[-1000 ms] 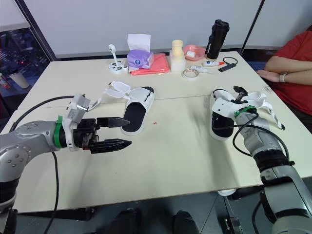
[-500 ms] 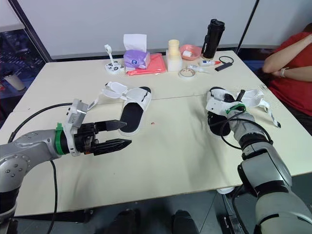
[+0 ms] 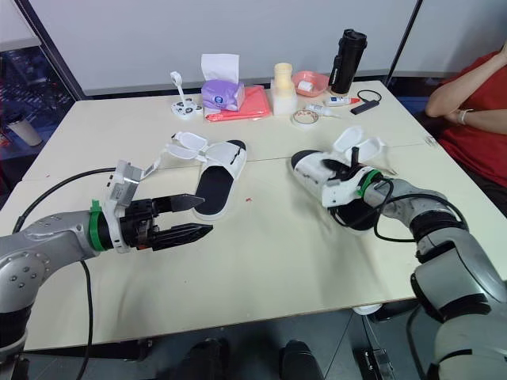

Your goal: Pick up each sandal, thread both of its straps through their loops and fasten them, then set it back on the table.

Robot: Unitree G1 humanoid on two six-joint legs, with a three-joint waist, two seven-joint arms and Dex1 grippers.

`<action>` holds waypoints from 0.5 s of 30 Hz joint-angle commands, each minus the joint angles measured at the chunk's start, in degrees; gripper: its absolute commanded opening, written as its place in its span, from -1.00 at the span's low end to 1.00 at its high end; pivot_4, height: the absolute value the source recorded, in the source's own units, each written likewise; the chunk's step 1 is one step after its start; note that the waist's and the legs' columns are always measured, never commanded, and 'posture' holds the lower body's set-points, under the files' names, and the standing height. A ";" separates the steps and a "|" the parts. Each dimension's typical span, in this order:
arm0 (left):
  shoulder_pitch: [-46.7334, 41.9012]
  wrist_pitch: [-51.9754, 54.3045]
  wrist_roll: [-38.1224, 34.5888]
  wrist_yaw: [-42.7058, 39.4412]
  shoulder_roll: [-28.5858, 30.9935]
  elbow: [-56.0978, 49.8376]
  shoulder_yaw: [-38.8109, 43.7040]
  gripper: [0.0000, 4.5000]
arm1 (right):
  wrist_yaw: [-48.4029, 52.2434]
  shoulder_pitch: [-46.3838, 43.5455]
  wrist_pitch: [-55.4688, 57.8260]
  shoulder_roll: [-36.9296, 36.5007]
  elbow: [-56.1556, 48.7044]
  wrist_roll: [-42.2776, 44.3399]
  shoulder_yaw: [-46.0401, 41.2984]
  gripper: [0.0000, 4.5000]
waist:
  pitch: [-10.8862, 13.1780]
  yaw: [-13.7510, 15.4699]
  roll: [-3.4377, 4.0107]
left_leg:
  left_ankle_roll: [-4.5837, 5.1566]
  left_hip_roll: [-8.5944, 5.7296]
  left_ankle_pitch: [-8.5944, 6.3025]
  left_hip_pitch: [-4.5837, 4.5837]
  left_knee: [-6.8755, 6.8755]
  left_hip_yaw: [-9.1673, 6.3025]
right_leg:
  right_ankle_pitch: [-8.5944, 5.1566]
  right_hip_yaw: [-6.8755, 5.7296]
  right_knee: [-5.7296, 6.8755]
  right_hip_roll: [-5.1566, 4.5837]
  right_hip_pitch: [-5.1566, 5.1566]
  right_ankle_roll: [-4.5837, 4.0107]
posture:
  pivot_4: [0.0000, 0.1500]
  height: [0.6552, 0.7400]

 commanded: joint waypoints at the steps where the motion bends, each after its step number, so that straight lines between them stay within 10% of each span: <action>1: 0.41 -1.72 0.27 0.10 -0.98 -0.98 0.57 1.00 | -6.24 -3.34 -11.69 -3.98 -4.58 -6.35 2.97 -0.98 | 0.00 -0.04 0.00 | 0.00 -0.01 0.00 0.00 0.01 0.01 | 0.00 0.01 0.05 0.00 -0.02 0.00 | 1.00 1.00; 15: 2.07 -1.73 0.09 0.16 -1.85 -0.83 0.46 1.00 | -38.91 -7.54 -26.12 -7.62 -12.06 -29.44 13.87 -0.98 | 0.00 0.01 0.01 | -0.20 0.00 0.12 -0.14 0.00 0.15 | -0.01 0.22 0.36 0.03 -0.47 -0.02 | 1.00 1.00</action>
